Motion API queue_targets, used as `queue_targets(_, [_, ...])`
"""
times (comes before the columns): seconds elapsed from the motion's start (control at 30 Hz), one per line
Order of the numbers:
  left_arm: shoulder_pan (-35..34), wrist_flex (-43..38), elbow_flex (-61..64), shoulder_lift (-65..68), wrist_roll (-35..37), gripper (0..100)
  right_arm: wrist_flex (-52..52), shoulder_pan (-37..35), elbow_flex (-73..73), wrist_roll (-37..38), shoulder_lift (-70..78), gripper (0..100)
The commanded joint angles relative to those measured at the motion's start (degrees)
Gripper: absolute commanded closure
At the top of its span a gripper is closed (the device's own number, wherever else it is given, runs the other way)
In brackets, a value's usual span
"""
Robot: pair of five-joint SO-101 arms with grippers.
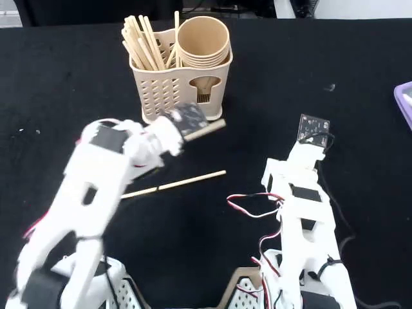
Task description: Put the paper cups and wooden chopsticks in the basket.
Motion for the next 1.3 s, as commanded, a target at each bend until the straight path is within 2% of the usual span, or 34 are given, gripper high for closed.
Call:
queue_targets(0.0, [-2.2,0.4,0.1,-13.2,0.4,97,-1.4,-0.8,-2.3,-0.1,-1.4,83.9])
queue_targets(0.1, [-0.1,-0.4,5.5,-13.1,0.2,97,-1.4,-0.8,-2.3,-0.1,-1.4,83.9])
queue_targets(0.27, [2.9,-9.1,15.3,-4.7,0.4,97,-1.4,-0.8,-2.2,-0.1,-1.4,83.9])
queue_targets(0.47, [3.2,-15.1,11.3,12.9,0.4,97,-1.4,-0.8,-2.2,-0.1,-1.4,83.9])
queue_targets(0.6, [2.8,-14.9,4.9,21.6,0.4,97,-1.4,-0.8,-2.2,-0.1,-1.4,83.9])
queue_targets(0.73, [3.6,-15.0,3.6,26.0,0.4,95,-1.4,-0.8,-2.2,-0.1,-1.4,83.9])
queue_targets(0.83, [3.6,-15.3,3.6,26.7,0.4,88,-1.4,-0.8,-2.3,-0.1,-1.4,83.9])
queue_targets(1.07, [3.1,-14.7,1.5,26.7,0.4,90,-1.4,-0.8,-2.4,-0.1,-1.4,83.9])
queue_targets(1.27, [3.9,-5.2,-7.6,26.7,1.1,89,-1.4,-0.8,-2.4,-0.1,-1.4,83.9])
